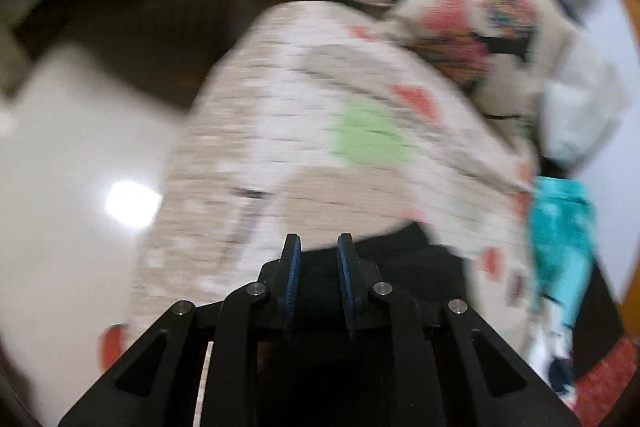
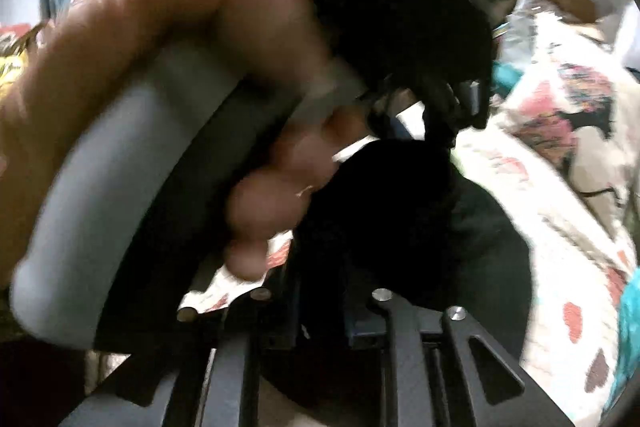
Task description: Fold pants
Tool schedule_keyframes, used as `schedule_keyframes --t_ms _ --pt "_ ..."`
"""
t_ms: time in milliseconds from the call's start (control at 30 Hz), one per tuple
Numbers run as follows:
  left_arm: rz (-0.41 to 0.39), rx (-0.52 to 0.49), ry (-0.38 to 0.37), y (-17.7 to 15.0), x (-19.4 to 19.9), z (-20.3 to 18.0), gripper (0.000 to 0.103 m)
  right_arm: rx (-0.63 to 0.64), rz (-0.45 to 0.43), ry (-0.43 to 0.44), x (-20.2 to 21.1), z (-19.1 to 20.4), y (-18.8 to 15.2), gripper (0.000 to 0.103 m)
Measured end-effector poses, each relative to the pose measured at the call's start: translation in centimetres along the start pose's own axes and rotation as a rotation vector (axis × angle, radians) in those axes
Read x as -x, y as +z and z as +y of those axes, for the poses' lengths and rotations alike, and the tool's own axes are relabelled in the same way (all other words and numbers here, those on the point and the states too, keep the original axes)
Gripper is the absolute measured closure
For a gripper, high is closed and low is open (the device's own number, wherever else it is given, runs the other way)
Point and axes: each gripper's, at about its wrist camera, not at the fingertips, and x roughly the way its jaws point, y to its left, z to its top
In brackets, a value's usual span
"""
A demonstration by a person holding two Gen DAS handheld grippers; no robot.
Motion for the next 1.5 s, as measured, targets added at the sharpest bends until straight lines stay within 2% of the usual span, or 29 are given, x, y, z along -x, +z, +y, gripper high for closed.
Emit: schedule_keyframes --t_ms 33,100,167,200,267,300,367,433,467,533,633,667,700,733,767,833,867,900,933,1000,1033,1067,1100,1133,1167,1267,1333,1400,1500 --pt "0.01 0.031 0.017 0.1 -0.1 0.8 0.085 0.002 0.008 0.003 -0.1 0.2 -0.2 0.07" --pt "0.036 0.118 0.0 0.4 -0.1 2.8 0.085 -0.003 0.0 0.019 1.1 0.3 -0.8 0.05" --pt "0.015 0.165 -0.006 0.5 0.8 4.0 0.085 -0.003 -0.014 0.01 2.7 -0.1 -1.2 0.04" --pt "-0.017 0.174 0.008 0.5 1.7 4.4 0.085 -0.014 -0.021 0.01 3.8 -0.7 -1.6 0.039" --pt "-0.07 0.149 0.017 0.2 3.2 4.1 0.085 -0.05 -0.024 0.015 5.5 -1.9 -2.3 0.038" --pt "-0.09 0.129 -0.001 0.0 4.0 3.6 0.085 -0.079 -0.028 0.005 6.3 -2.9 -2.6 0.038" --pt "-0.113 0.078 -0.102 -0.8 5.3 2.1 0.077 -0.154 -0.034 -0.044 7.3 -5.6 -3.4 0.038" --pt "-0.116 0.017 -0.163 -1.4 6.1 0.7 0.074 -0.252 -0.015 -0.107 7.1 -8.8 -3.9 0.038" --pt "-0.127 -0.045 -0.189 -1.9 6.7 -0.6 0.072 -0.301 -0.011 -0.118 6.8 -10.1 -3.9 0.038" --pt "-0.129 -0.134 -0.182 -2.6 6.7 -2.4 0.069 -0.375 -0.002 -0.099 5.9 -11.7 -4.1 0.038" --pt "-0.05 -0.245 -0.06 -3.5 4.2 -4.2 0.068 -0.399 0.026 -0.093 4.3 -11.9 -3.9 0.038" --pt "-0.001 -0.264 0.064 -3.6 2.3 -4.0 0.065 -0.399 0.043 -0.09 3.4 -11.8 -4.0 0.039" --pt "0.009 -0.26 0.143 -3.5 1.5 -3.5 0.063 -0.396 0.058 -0.1 3.0 -11.8 -4.2 0.039" --pt "0.01 -0.251 0.225 -3.4 0.9 -3.0 0.061 -0.39 0.075 -0.123 2.5 -11.8 -4.3 0.039" --pt "-0.004 -0.247 0.362 -3.0 0.4 -2.2 0.061 -0.39 0.08 -0.139 2.7 -11.6 -4.7 0.039" --pt "-0.051 -0.236 0.531 -2.4 0.5 -1.1 0.061 -0.388 0.09 -0.192 2.7 -12.5 -4.9 0.039" --pt "-0.084 -0.214 0.609 -1.9 0.9 -0.2 0.061 -0.4 0.093 -0.208 2.9 -13.0 -5.0 0.038" --pt "-0.102 -0.192 0.627 -1.6 1.4 0.3 0.061 -0.416 0.096 -0.223 3.6 -13.3 -5.4 0.038" --pt "-0.118 -0.16 0.618 -1.3 1.9 0.8 0.061 -0.444 0.096 -0.237 4.0 -14.0 -5.7 0.038" --pt "-0.136 -0.055 0.475 -1.0 3.5 1.9 0.061 -0.507 0.083 -0.227 4.9 -15.1 -6.2 0.038" --pt "-0.132 -0.004 0.377 -0.9 4.1 2.4 0.061 -0.534 0.074 -0.211 5.1 -15.7 -6.3 0.038" --pt "-0.113 0.05 0.245 -1.0 4.5 2.8 0.061 -0.567 0.063 -0.189 5.4 -16.2 -6.5 0.037" --pt "-0.096 0.077 0.178 -1.2 4.6 3.0 0.061 -0.606 0.052 -0.155 5.5 -16.7 -6.6 0.037" --pt "-0.057 0.123 0.075 -1.5 4.3 3.4 0.061 -0.622 0.05 -0.131 5.5 -16.9 -6.6 0.037" --pt "-0.032 0.153 0.02 -1.7 4.1 3.6 0.061 -0.647 0.048 -0.094 5.3 -17.3 -6.7 0.037" --pt "0.003 0.213 -0.073 -2.4 3.7 4.0 0.061 -0.713 0.055 0.005 3.9 -17.7 -6.5 0.037" --pt "-0.001 0.225 -0.092 -3.2 3.6 3.8 0.06 -0.733 0.078 0.046 2.5 -17.8 -6.2 0.037" --pt "-0.01 0.238 -0.134 -4.2 3.8 3.9 0.054 -0.751 0.098 0.062 1.3 -18.0 -6.1 0.036" --pt "-0.013 0.257 -0.195 -6.0 3.4 3.9 0.053 -0.808 0.102 0.106 0.2 -18.7 -6.3 0.032"
